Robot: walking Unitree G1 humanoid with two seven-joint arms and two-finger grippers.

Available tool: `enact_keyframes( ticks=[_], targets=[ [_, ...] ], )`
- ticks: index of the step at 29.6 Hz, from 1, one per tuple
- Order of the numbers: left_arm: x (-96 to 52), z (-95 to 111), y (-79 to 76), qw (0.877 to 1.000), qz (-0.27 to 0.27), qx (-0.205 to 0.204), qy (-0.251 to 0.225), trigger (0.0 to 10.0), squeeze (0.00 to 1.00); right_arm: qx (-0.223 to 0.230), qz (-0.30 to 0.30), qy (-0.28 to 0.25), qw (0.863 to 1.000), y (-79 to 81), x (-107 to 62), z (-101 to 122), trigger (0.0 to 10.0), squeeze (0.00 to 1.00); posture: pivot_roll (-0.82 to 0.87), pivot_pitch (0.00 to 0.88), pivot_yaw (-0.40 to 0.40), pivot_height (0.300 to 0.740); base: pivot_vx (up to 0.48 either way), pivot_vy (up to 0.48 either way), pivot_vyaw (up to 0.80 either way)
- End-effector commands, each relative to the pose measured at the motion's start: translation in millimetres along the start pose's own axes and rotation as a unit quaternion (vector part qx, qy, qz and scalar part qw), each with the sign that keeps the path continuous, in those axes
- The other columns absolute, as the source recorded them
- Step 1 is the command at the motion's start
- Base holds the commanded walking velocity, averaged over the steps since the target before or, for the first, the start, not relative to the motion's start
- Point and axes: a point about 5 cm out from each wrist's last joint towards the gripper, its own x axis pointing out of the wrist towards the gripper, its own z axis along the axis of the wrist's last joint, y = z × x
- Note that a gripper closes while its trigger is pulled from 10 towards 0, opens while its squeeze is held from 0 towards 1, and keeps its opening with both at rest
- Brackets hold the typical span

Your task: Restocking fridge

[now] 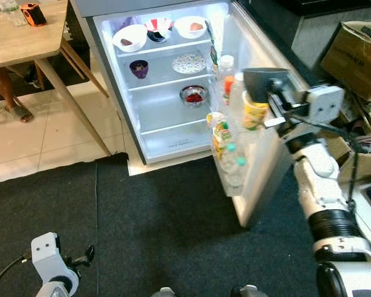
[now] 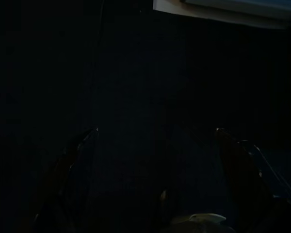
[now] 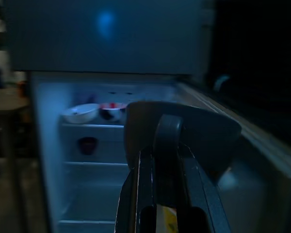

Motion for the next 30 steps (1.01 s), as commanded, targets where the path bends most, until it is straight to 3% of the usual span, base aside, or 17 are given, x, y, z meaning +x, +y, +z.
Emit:
enact_keyframes(
  ticks=[1,3,6,7,8,9,14,17,20,24,30],
  targets=[
    [-3.3,-15.1,-3.4,1.000,0.004,0.002,0.022,10.0,0.00,0.042,0.012,-0.021,0.999,9.9,1.1,2.8,0.0,0.00,0.00,0.158,0.064,0.740,0.000,0.000,0.00],
    [-3.0,-16.2,-4.9,1.000,0.001,0.004,0.024,10.0,0.00,0.066,0.025,-0.033,0.997,16.2,2.3,5.8,0.0,0.00,0.00,0.158,0.064,0.740,0.000,0.000,0.00],
    [-2.3,-20.6,-10.3,0.999,-0.008,0.010,0.033,10.0,0.00,0.162,0.081,-0.076,0.981,41.2,3.3,17.7,0.0,0.00,0.00,0.158,0.061,0.740,0.000,0.000,0.00],
    [-2.1,-22.3,-12.2,0.999,-0.012,0.012,0.036,10.0,0.00,0.193,0.104,-0.089,0.972,51.0,2.5,22.2,3.5,0.00,0.00,0.158,0.062,0.740,0.000,0.000,0.00],
    [-2.0,-23.6,-13.6,0.999,-0.014,0.013,0.038,10.0,0.00,0.213,0.120,-0.098,0.965,58.1,1.6,25.5,4.7,0.00,0.00,0.158,0.062,0.740,0.000,0.000,0.00],
    [-2.1,-25.6,-15.3,0.999,-0.017,0.016,0.042,10.0,0.00,0.227,0.136,-0.104,0.959,65.1,0.6,27.8,9.6,0.00,0.00,0.158,0.062,0.740,0.000,0.000,0.00],
    [-2.9,-35.1,-22.5,0.997,-0.031,0.031,0.063,10.0,0.00,0.234,0.174,-0.096,0.952,89.0,-1.9,26.3,10.0,0.00,0.00,0.154,0.061,0.740,0.000,0.000,0.00],
    [-1.8,-44.7,-37.1,0.992,-0.058,0.068,0.084,10.0,0.00,0.214,0.204,-0.065,0.953,109.7,-5.3,16.3,10.0,0.00,0.00,0.154,0.061,0.740,0.000,0.000,0.00],
    [0.8,-44.8,-44.7,0.992,-0.067,0.064,0.081,10.0,0.00,0.217,0.227,-0.049,0.948,118.7,-8.1,14.5,10.0,0.00,0.00,0.149,0.053,0.740,0.000,0.000,0.00],
    [3.3,-45.5,-55.1,0.990,-0.094,0.059,0.083,10.0,0.00,0.230,0.249,-0.048,0.940,124.6,-12.1,15.6,10.0,0.00,0.00,0.135,0.045,0.740,0.000,0.000,0.00],
    [2.7,-46.3,-54.5,0.989,-0.103,0.056,0.090,10.0,0.00,0.229,0.250,-0.048,0.939,125.9,-13.1,15.6,10.0,0.00,0.00,0.136,0.042,0.740,0.000,0.000,0.00]
  ],
)
